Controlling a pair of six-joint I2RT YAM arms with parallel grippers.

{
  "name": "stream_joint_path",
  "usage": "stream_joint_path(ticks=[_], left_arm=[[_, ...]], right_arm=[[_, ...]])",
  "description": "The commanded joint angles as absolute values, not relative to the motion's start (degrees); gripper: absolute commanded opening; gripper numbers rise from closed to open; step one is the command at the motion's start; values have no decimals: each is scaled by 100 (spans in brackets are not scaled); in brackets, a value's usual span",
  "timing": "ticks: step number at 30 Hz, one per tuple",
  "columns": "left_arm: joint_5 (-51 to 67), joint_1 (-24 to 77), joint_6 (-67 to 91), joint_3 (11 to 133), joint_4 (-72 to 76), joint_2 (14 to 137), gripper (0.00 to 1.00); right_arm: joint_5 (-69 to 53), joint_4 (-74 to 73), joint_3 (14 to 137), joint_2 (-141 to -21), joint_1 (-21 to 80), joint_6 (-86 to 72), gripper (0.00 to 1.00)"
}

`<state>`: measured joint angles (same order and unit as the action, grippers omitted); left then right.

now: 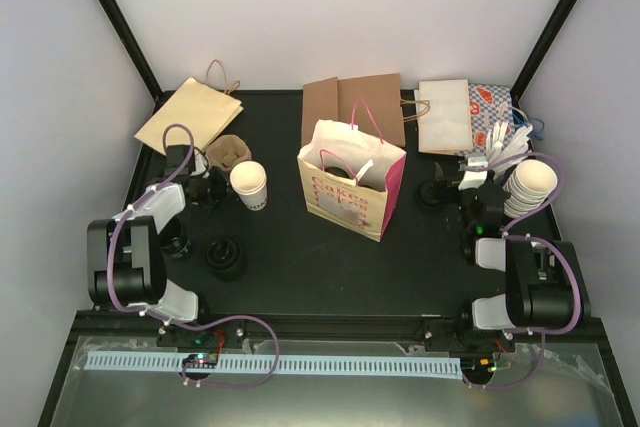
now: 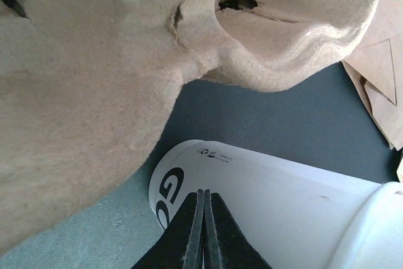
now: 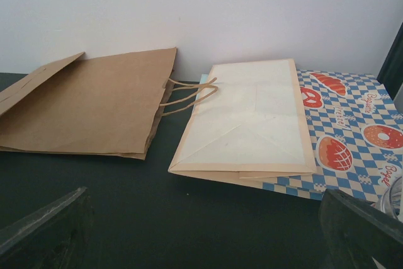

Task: Pack the takeout coffee

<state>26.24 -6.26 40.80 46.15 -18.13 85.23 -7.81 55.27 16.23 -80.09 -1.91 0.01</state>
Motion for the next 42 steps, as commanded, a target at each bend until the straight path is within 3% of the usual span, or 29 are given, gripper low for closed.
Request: stream_joint_path(ticks=[1,21,31,34,35,38,42], left_arm=[[2911,-542,4196,4684,-1563,8643,2],[2924,9,4425,4655,-1271,8876,1],[750,-126,3347,5004,-2498,7602,2],[162,-183,2854,5007,-2492,7164,17],[54,-181,2651,4920,-2322,7001,29],[343,-189,1932,4297,-1133,6446,77],[282,-170,1202,3234,739,5716,93]], right_arm=[[-756,5879,1591,-8016,-170,95,100],[-754,5880,1590,-8017,-175,97,100],[-756,5880,1585,-8016,-171,93,100],[-758,5880,1591,-8016,-171,94,100],[-756,5880,1591,-8016,-169,96,100],[-756,5879,1591,-8020,-168,91,100],[-754,5874,1589,-8016,-169,97,100]])
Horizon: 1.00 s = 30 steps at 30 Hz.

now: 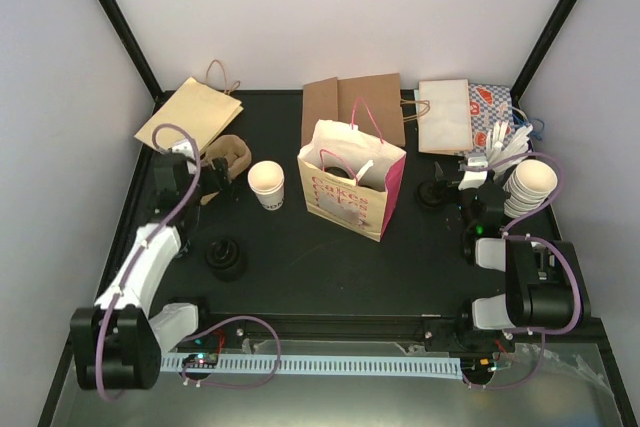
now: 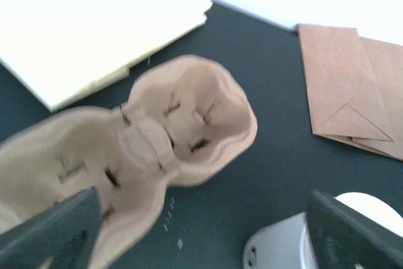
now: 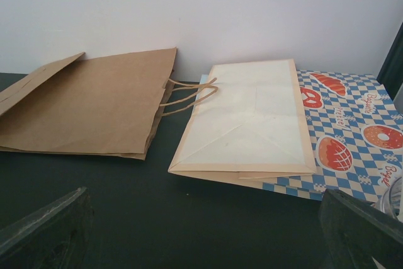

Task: Pack the takeout coffee

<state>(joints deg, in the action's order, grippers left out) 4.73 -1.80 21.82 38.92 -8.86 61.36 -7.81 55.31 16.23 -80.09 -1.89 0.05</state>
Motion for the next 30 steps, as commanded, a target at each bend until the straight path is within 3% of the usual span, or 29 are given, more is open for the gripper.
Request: stream_joint_path(ticks=[1,5,10,14,17,24,28,30], left_arm=[[283,-172,1050,2930,1211,5551,98],[295,-171,453,1874,2871,5456,99],[-147,-175,267,1744,3642,6241,99],[147,-163,147,1484,4886,6859,99],[74,-128,-14,1755,4601,7012,99],[330,-137,-212,1388,6489,8150,99],[234,-117,-92,1667,5496,7869,99],[294,-107,-190,1610,5682,7947,99]], right_arm=[[-756,5879,1589,-8016,-173,97,100],[-757,5879,1585,-8018,-176,94,100],[-756,5880,1583,-8016,-169,94,100],[-747,5880,1584,-8016,-174,99,100],[-747,5879,1584,-8016,-169,103,100],[-747,5875,1591,-8024,-168,100,100],[-747,5880,1591,-8020,-169,97,100],[-747,5879,1582,-8016,-172,97,100]])
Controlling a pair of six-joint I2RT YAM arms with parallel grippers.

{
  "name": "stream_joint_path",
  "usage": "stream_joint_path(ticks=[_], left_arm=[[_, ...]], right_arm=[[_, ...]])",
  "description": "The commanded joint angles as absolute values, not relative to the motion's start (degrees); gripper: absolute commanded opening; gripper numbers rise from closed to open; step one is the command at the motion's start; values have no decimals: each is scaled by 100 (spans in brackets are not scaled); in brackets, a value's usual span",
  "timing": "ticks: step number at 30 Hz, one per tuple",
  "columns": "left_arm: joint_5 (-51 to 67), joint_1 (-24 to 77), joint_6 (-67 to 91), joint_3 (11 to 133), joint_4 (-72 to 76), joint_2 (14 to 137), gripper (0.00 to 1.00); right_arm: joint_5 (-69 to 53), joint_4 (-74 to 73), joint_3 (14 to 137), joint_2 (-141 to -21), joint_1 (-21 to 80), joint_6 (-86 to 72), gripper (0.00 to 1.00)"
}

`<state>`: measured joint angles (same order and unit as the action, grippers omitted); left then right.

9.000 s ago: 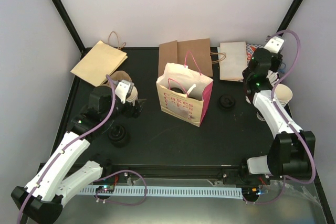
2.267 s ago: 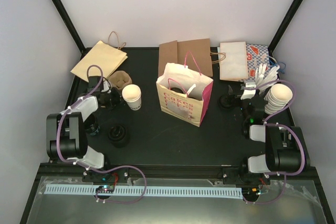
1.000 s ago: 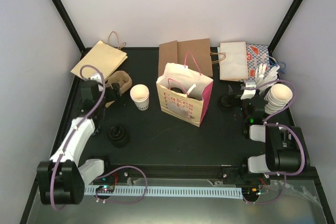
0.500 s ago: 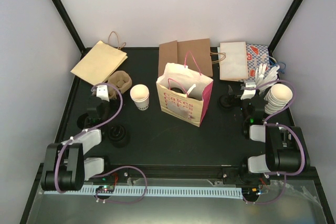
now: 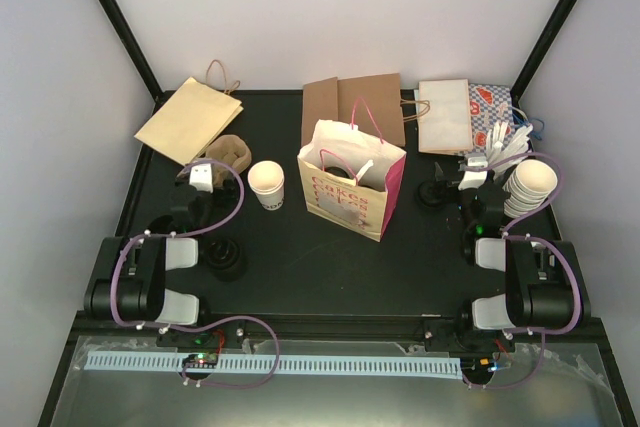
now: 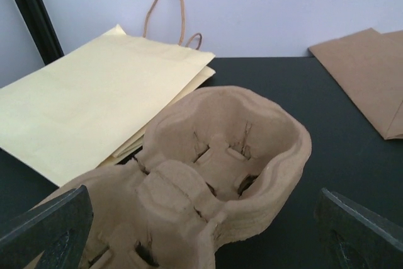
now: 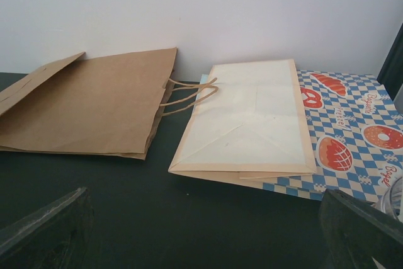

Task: Pack the takeout coffee

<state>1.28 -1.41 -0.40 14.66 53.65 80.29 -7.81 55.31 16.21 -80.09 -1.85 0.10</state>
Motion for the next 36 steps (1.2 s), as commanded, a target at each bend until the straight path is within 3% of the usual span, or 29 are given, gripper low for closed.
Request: stream_joint_path(ticks=[1,36], left_arm=[[376,-110,-242,1598,5768,7974,99],[571,-33,-410,1793,5340,7954,99]], right_arm=[[-745,5875,1590,-8016,-173,89,100],[-738,5862,1597,-8017,-167,79,100]])
